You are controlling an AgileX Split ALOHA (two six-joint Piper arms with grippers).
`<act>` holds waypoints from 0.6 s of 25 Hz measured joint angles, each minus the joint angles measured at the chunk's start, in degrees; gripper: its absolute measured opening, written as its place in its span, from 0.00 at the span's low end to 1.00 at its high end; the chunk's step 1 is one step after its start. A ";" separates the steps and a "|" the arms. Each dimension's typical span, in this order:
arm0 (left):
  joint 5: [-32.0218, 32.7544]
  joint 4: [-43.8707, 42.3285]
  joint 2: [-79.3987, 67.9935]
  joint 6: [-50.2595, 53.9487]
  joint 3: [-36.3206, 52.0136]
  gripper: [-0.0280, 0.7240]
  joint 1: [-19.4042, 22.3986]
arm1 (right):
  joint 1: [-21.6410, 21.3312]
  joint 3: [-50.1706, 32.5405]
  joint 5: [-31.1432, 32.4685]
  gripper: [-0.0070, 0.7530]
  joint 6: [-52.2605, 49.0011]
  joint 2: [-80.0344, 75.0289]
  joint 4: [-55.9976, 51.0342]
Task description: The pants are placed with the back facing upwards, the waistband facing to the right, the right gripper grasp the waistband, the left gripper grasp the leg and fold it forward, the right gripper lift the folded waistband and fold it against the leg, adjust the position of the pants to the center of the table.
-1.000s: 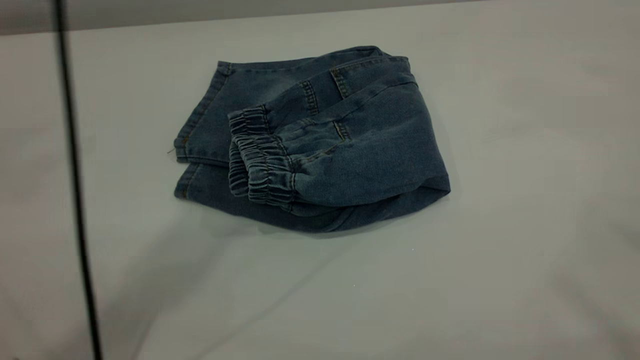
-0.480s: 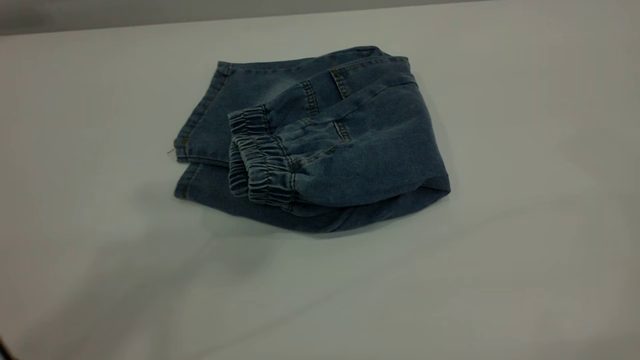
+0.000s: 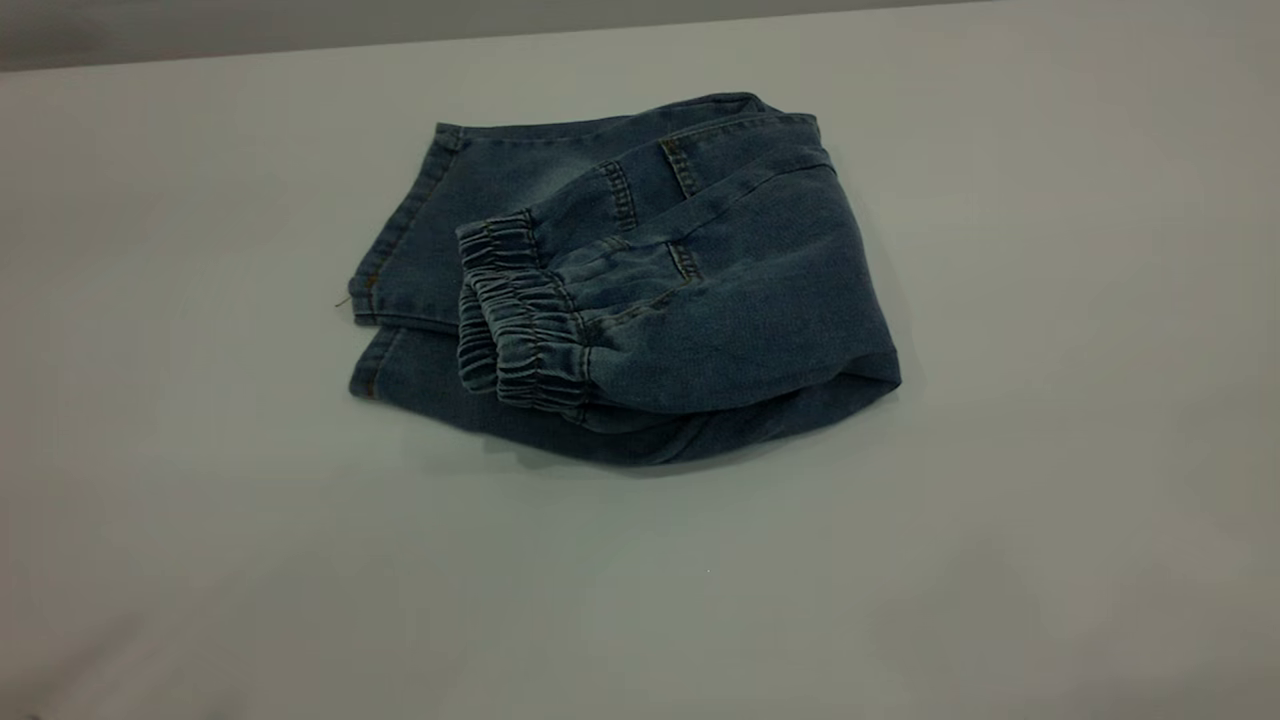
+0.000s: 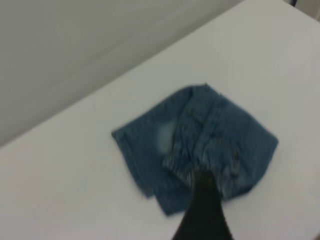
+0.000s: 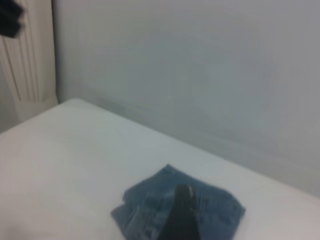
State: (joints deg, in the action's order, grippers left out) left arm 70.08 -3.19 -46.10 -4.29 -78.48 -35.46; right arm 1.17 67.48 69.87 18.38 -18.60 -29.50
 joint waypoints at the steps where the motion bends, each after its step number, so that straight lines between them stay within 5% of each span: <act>1: -0.06 0.00 3.32 0.00 3.11 0.72 0.00 | 0.00 -1.72 0.00 0.76 0.00 1.22 0.00; 9: 0.00 -0.44 25.84 0.00 23.44 0.72 0.00 | 0.00 -15.76 -0.14 0.76 -0.06 10.39 3.96; 15: -0.05 -4.12 37.62 0.53 34.57 0.72 0.00 | 0.00 -26.62 -6.30 0.76 -0.23 17.44 9.88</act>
State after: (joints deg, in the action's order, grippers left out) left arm 70.03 -7.31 -8.47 -3.76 -43.91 -35.46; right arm 1.17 40.86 63.57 18.15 -1.17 -19.63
